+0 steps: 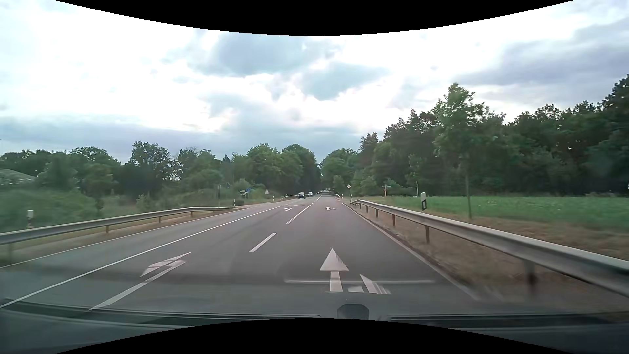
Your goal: Follow the waypoints while adhering to traffic rules and regulations
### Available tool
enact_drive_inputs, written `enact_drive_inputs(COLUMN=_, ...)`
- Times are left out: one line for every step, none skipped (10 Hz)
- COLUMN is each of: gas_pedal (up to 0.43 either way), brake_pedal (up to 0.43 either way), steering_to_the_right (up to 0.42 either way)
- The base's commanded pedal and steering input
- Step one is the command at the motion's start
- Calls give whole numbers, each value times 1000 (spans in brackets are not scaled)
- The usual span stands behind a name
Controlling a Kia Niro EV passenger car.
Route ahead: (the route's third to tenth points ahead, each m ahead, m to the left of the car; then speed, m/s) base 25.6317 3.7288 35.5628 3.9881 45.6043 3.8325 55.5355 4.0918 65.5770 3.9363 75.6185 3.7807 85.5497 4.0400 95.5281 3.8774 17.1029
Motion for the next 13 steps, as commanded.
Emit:
enact_drive_inputs(gas_pedal=98, brake_pedal=0, steering_to_the_right=-5)
enact_drive_inputs(gas_pedal=98, brake_pedal=0, steering_to_the_right=-4)
enact_drive_inputs(gas_pedal=98, brake_pedal=0, steering_to_the_right=-4)
enact_drive_inputs(gas_pedal=110, brake_pedal=0, steering_to_the_right=-4)
enact_drive_inputs(gas_pedal=110, brake_pedal=0, steering_to_the_right=-5)
enact_drive_inputs(gas_pedal=110, brake_pedal=0, steering_to_the_right=-4)
enact_drive_inputs(gas_pedal=110, brake_pedal=0, steering_to_the_right=-4)
enact_drive_inputs(gas_pedal=110, brake_pedal=0, steering_to_the_right=-5)
enact_drive_inputs(gas_pedal=110, brake_pedal=0, steering_to_the_right=-5)
enact_drive_inputs(gas_pedal=110, brake_pedal=0, steering_to_the_right=-5)
enact_drive_inputs(gas_pedal=110, brake_pedal=0, steering_to_the_right=-5)
enact_drive_inputs(gas_pedal=110, brake_pedal=0, steering_to_the_right=-5)
enact_drive_inputs(gas_pedal=110, brake_pedal=0, steering_to_the_right=-5)
